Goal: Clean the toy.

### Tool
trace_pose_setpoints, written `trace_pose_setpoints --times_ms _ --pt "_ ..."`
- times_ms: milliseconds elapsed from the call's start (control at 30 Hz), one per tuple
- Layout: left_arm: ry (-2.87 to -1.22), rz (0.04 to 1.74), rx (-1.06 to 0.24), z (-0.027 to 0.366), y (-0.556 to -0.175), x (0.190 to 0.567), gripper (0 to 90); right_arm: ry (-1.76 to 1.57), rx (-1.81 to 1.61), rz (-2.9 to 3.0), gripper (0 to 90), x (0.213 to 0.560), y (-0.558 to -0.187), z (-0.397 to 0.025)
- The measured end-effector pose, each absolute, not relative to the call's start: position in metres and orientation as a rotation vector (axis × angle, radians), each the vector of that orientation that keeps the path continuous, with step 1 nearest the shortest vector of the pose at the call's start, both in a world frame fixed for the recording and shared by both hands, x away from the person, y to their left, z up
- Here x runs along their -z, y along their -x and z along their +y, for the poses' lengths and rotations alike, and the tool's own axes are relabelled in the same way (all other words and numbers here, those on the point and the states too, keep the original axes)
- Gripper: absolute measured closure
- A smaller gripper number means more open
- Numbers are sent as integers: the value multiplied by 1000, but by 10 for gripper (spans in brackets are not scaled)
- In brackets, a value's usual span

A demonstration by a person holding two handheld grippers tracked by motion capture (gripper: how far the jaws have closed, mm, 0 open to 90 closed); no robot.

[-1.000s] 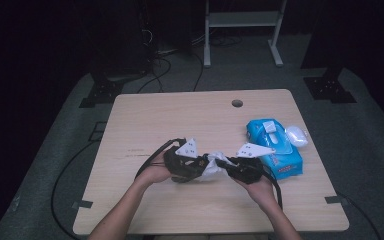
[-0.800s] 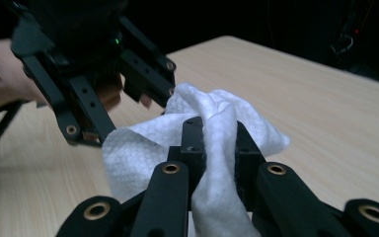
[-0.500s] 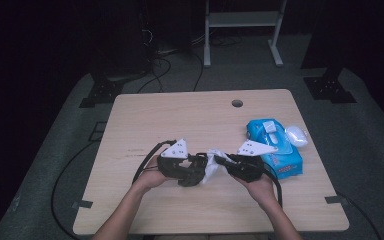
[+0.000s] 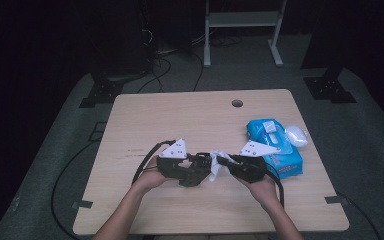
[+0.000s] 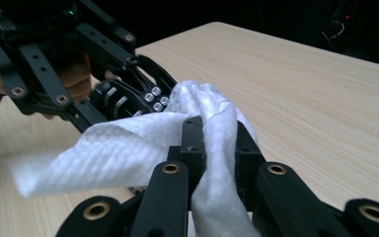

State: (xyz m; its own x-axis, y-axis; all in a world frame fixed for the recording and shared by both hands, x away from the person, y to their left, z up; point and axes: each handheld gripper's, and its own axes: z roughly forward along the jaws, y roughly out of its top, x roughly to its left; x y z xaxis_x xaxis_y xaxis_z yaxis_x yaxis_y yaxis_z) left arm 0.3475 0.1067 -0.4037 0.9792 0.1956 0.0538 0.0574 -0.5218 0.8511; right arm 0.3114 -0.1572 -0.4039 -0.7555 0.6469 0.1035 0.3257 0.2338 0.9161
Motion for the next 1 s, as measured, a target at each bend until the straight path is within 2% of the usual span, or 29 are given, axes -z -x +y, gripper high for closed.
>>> trace_pose_setpoints --times_ms 133,400,633,867,1000 --pt "-2112 172 -167 102 -346 406 585 -849 -1592 2191 799 393 -308 -152" --pt "-2104 182 -170 106 -347 406 585 -909 -1525 2220 798 410 -311 -161" --pt "-2106 169 -158 100 -346 407 585 -823 -1587 2199 799 394 -305 -152" --pt "-2105 185 -163 106 -347 407 585 -890 -1530 2230 798 409 -308 -159" --pt "-2107 185 -157 103 -348 408 585 -869 -1551 2218 799 404 -307 -157"
